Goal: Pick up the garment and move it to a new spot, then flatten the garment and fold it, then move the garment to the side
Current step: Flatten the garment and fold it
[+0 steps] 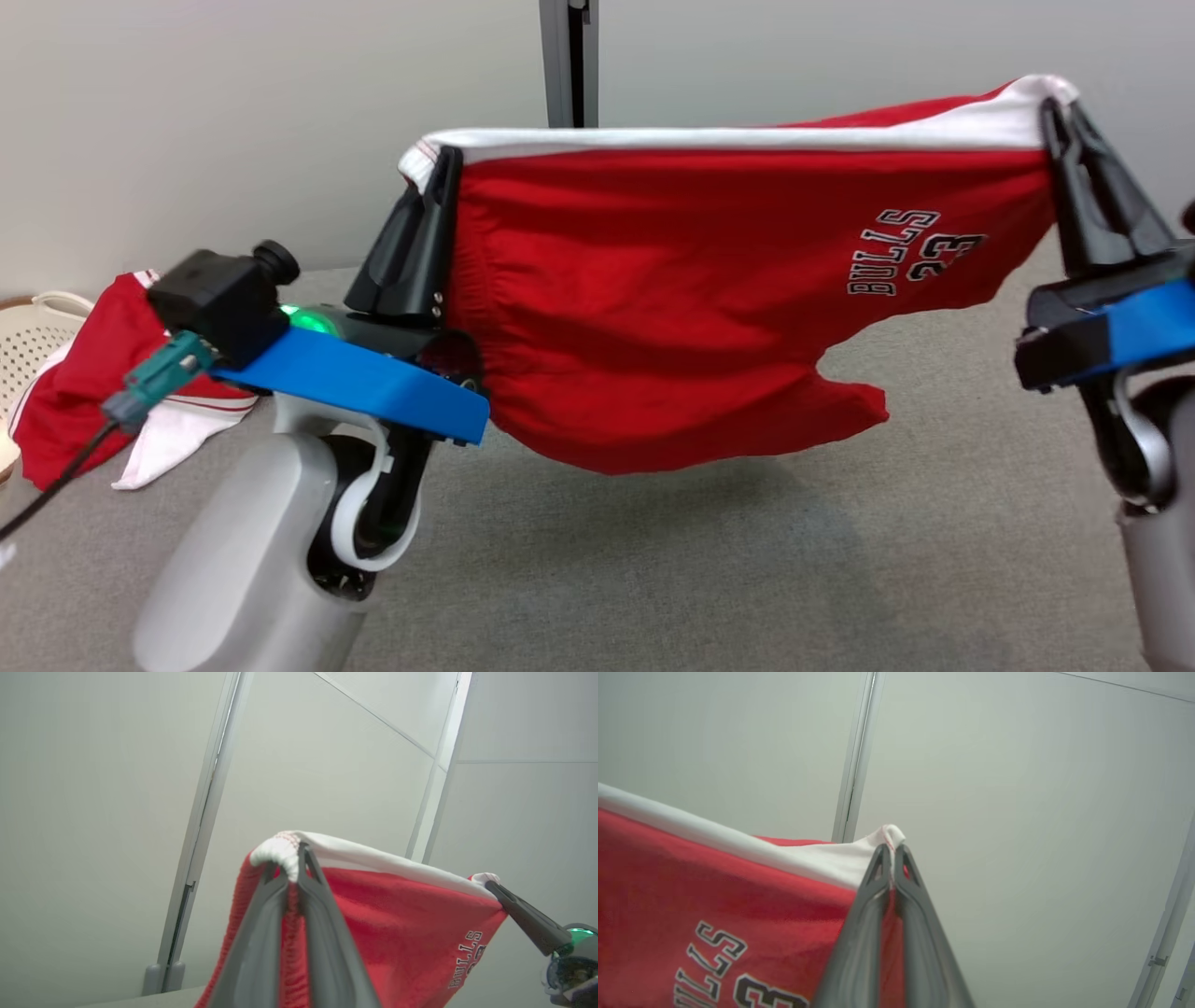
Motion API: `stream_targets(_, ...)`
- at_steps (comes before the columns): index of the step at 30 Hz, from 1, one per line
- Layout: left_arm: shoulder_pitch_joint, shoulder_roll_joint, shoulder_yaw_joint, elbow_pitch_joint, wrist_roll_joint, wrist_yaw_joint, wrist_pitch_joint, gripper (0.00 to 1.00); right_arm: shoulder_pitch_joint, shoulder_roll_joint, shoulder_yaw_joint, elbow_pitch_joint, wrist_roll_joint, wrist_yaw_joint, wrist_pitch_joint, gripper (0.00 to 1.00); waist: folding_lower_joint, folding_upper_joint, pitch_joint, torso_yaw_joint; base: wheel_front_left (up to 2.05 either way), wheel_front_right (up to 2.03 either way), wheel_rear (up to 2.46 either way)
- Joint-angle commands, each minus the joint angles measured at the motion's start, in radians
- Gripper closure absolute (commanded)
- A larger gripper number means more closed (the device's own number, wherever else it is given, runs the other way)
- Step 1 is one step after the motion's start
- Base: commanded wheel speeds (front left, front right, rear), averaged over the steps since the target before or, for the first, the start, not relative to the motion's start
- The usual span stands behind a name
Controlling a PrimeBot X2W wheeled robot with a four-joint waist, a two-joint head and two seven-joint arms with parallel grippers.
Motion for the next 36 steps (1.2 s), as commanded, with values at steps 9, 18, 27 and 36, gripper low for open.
stream_targets(9,-0.09,0.066,0.023,-0.037,-0.022,0.025,0.141,1.0,0.081,0.049,-0.064,-0.236,0.028,0.0,0.215,1.0,0.0003,0.0002,0.088,-0.016,0.0,0.0,0.0)
stream_targets(18,-0.436,0.06,0.026,0.233,0.066,-0.038,0.111,1.0,-0.313,0.086,-0.01,0.098,-0.026,0.0,0.125,1.0,0.0003,0.0002,0.279,-0.043,0.0,0.0,0.0)
stream_targets(27,-0.724,-0.008,0.055,0.502,0.13,-0.082,-0.086,1.0,-0.665,0.169,-0.079,0.398,-0.18,0.0,-0.152,1.0,0.0003,0.0002,0.427,-0.059,0.0,0.0,0.0)
stream_targets(36,-0.632,-0.061,0.033,0.685,0.149,-0.139,-0.159,1.0,-0.571,0.206,-0.095,0.584,-0.166,0.0,-0.219,1.0,0.0003,0.0002,0.522,-0.064,0.0,0.0,0.0)
